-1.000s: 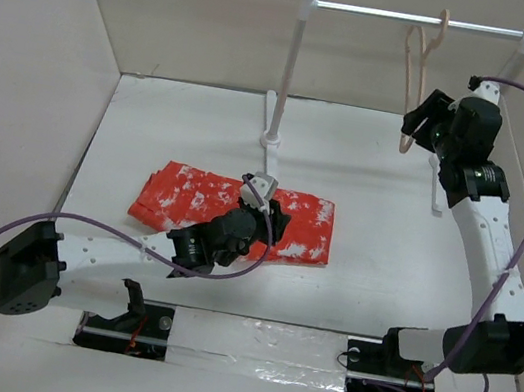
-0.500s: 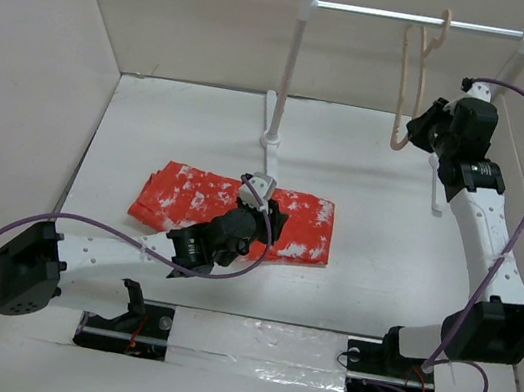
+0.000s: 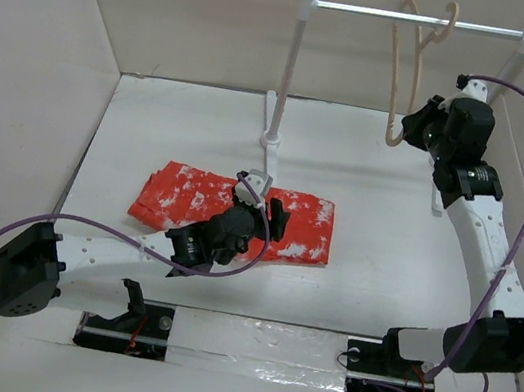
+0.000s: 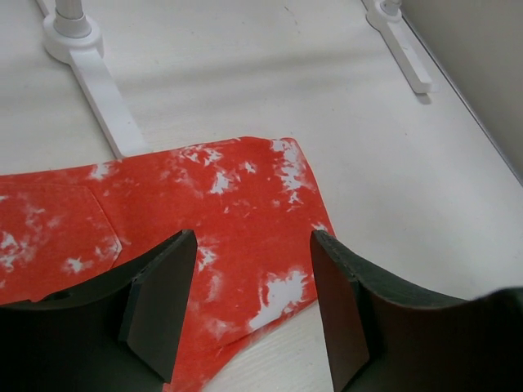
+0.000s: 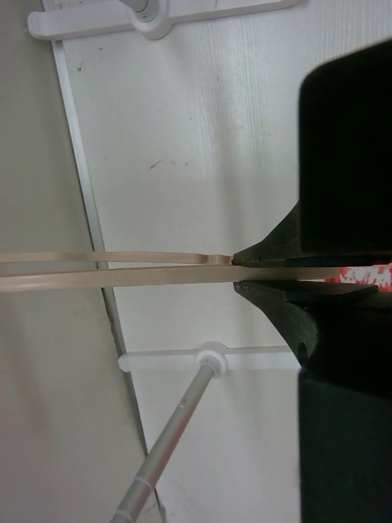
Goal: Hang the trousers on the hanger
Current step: Pick up the hanger from the clothesline, then place the trousers on the hanger.
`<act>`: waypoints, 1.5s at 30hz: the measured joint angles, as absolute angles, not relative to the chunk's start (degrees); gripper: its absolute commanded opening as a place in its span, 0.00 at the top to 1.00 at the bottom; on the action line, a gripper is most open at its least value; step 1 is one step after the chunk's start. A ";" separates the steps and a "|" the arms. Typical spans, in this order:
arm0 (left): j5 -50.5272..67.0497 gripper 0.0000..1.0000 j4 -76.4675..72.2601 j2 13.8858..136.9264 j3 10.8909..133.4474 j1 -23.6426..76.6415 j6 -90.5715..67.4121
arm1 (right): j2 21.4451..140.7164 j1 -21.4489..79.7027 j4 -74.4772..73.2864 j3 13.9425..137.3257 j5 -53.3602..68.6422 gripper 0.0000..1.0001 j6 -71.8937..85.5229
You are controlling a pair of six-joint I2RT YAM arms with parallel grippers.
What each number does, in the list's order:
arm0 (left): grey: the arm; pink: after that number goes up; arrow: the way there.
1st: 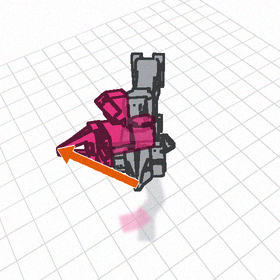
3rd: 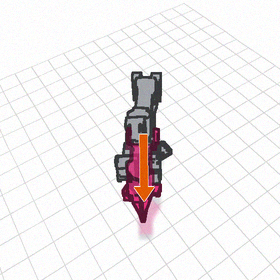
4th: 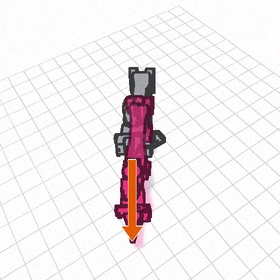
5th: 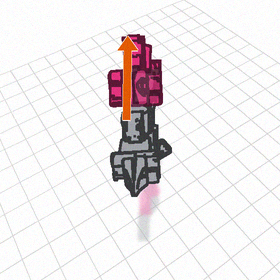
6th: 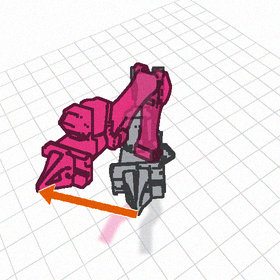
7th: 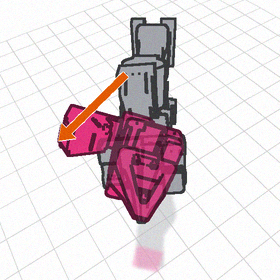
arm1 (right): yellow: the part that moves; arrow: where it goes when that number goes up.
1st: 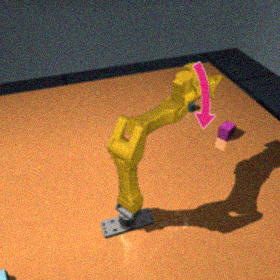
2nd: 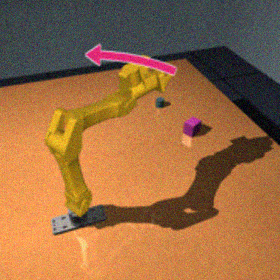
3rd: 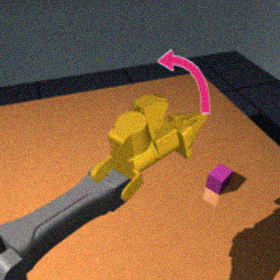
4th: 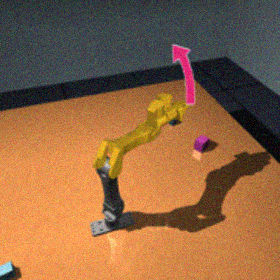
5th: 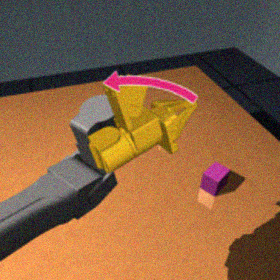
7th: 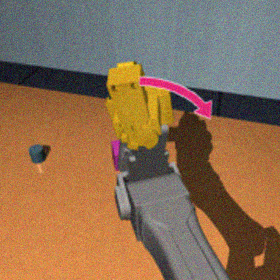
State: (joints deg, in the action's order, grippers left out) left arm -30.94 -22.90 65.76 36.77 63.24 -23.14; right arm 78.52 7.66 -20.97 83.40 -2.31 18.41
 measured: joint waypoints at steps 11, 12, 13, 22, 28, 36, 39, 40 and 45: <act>-30.44 0.33 -23.44 65.76 36.71 63.24 -22.06 | 69.36 8.82 -17.93 72.07 -5.26 1.00 18.85; -30.39 0.33 -23.55 65.76 36.71 63.24 -21.80 | 69.14 9.08 -18.02 71.24 -5.43 1.00 19.03; -30.28 0.34 -23.64 65.76 36.71 63.24 -21.52 | 68.90 9.56 -18.02 70.30 -5.67 1.00 19.14; -26.57 0.34 -21.30 65.39 39.86 62.76 -20.36 | 59.59 18.20 -17.26 55.00 -12.16 1.00 22.37; -22.90 0.34 -20.03 70.37 54.63 62.41 -20.93 | 56.99 24.10 -17.21 41.85 -16.21 1.00 25.87; -16.93 0.30 -11.64 91.66 83.33 60.25 -21.54 | 56.62 29.28 -15.31 34.87 -18.90 1.00 29.21; -14.61 0.30 -6.72 102.35 95.79 58.48 -22.04 | 55.51 30.74 -14.87 33.93 -19.14 1.00 29.78; -14.33 0.30 -5.19 105.41 99.13 58.06 -22.17 | 55.11 30.92 -14.90 33.69 -19.14 1.00 29.82; -13.85 0.31 3.49 118.93 112.07 56.60 -23.14 | 53.36 31.33 -14.98 33.12 -19.09 1.00 29.85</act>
State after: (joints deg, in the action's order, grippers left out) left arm -13.85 3.49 118.93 112.07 56.60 -23.14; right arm 53.36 31.33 -14.98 33.12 -19.09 29.85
